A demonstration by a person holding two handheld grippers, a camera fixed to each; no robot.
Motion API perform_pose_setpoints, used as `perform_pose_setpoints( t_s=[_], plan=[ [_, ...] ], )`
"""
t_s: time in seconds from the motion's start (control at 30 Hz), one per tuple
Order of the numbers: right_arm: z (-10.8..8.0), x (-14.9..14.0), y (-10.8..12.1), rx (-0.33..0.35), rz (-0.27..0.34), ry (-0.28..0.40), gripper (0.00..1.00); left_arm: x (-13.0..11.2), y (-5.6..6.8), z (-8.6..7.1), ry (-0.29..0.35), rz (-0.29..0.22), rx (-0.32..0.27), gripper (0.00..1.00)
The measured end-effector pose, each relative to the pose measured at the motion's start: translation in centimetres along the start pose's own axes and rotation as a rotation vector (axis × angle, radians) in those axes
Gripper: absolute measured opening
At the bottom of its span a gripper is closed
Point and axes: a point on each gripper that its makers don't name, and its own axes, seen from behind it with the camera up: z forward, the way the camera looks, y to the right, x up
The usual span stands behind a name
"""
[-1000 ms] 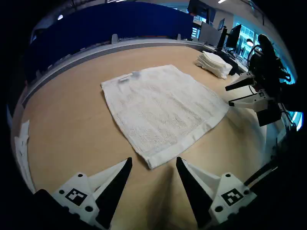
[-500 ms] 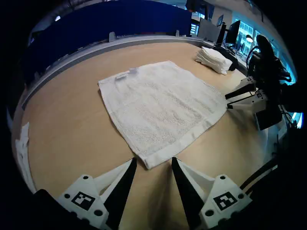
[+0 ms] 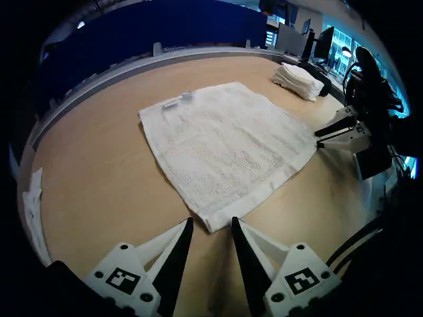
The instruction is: Fold towel
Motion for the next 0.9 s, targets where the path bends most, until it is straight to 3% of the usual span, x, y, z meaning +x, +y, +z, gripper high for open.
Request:
perform_pose_setpoints(
  t_s=[0.07,0.13,0.23,0.33,0.4,0.53,0.6,0.77,0.83,0.9],
  plan=[
    [0.0,0.0,0.0,0.000,-0.004,0.002,0.44,0.0,0.0,0.0,0.000,0.001,0.002,0.52],
    [-0.1,0.0,-0.3,0.011,-0.015,0.001,0.67,0.0,0.0,0.0,0.001,0.002,0.004,0.52],
    [-0.2,-0.1,-0.6,0.014,-0.035,-0.002,0.75,0.0,0.0,0.0,0.001,0.002,0.005,0.52],
    [-0.4,-0.1,-0.6,0.007,-0.053,-0.005,0.65,0.0,0.0,0.0,0.001,-0.001,0.004,0.52],
    [-0.4,-0.1,-0.4,0.001,-0.057,-0.005,0.43,0.0,0.0,0.1,0.000,-0.001,0.003,0.52],
    [-0.5,-0.1,-0.1,-0.009,-0.047,-0.006,0.36,0.0,0.1,0.1,-0.001,0.001,0.002,0.52],
    [-0.5,-0.1,0.0,-0.015,-0.039,-0.008,0.21,0.0,0.1,0.1,-0.001,0.002,0.002,0.52],
    [-0.3,-0.1,0.4,-0.028,-0.030,-0.013,0.17,0.0,0.1,0.0,-0.004,0.002,-0.001,0.51],
    [-0.3,0.0,0.4,-0.028,-0.034,-0.015,0.16,-0.1,0.3,-0.1,-0.010,0.003,-0.007,0.39],
    [-0.3,0.1,0.4,-0.028,-0.038,-0.015,0.16,-0.3,0.4,-0.2,-0.016,0.003,-0.010,0.34]
  ],
)
